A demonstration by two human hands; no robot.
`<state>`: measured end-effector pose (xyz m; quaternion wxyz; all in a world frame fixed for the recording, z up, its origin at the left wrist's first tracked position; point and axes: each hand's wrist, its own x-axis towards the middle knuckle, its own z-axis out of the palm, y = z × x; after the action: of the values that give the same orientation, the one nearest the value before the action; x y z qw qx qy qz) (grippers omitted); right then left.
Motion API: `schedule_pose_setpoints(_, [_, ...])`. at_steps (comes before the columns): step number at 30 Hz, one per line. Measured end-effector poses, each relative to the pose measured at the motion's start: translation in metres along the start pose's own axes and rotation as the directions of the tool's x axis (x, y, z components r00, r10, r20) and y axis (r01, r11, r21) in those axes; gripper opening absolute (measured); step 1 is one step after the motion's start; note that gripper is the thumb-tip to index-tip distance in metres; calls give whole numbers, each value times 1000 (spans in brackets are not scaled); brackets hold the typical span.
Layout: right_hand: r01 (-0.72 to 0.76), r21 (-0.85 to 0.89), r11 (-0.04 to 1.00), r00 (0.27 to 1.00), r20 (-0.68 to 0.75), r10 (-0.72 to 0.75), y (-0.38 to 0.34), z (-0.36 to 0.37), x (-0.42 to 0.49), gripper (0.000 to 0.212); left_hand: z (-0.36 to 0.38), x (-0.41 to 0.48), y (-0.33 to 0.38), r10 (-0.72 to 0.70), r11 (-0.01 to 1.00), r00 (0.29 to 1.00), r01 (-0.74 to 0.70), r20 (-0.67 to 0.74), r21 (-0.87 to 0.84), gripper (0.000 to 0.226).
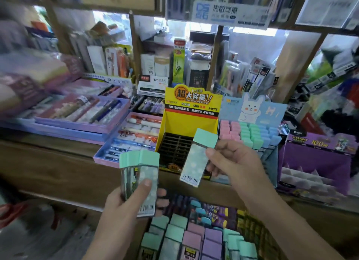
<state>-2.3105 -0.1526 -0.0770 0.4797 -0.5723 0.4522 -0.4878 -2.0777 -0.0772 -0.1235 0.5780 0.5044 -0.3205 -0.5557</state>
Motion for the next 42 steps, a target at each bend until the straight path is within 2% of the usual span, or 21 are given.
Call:
schedule_pose_setpoints(7, [136,-246,960,979,-112,-168,-5,42,69,1,-3,9,-8,-10,996,996,3,-84,-86,45])
schedule_pose_setpoints(11, [195,-358,913,960,-120,-252,3,61,97,2,-7,10,-11,-18,993,992,2,-128,-119,44])
schedule_pose_setpoints(14, [207,-408,889,955,-114,-275,8,72,111,3,-9,11,-12,-57,992,992,43,-110,-118,48])
schedule_pose_setpoints(19, [199,-476,856,956,-96,-276,16,75,122,1,-10,14,-13,-67,995,993,60,-93,-74,55])
schedule_pose_setpoints(24, [171,-480,860,972,-61,-227,25,74,122,10,-12,18,-14,-90,994,990,83,-104,-78,49])
schedule_pose_setpoints(26, [155,-471,868,978,-51,-203,28,73,121,5,-12,18,-14,-97,993,990,89,-107,-74,47])
schedule_pose_setpoints(28, [147,-457,877,980,-54,-192,29,72,120,14,-11,18,-13,-100,994,989,94,-107,-62,46])
schedule_pose_setpoints(32, [119,-428,896,975,-122,-188,33,74,125,11,-9,19,-12,-96,994,989,90,-112,-54,46])
schedule_pose_setpoints(35, [87,-473,877,964,-181,-194,41,79,128,5,-9,19,-12,-87,996,990,82,-115,-48,48])
schedule_pose_setpoints(38, [61,-573,817,962,-185,-202,49,81,131,15,-11,19,-14,-88,995,989,83,-117,-49,52])
schedule_pose_setpoints(42, [33,-590,807,967,-184,-174,51,80,133,26,-12,20,-15,-94,995,989,87,-115,-57,56])
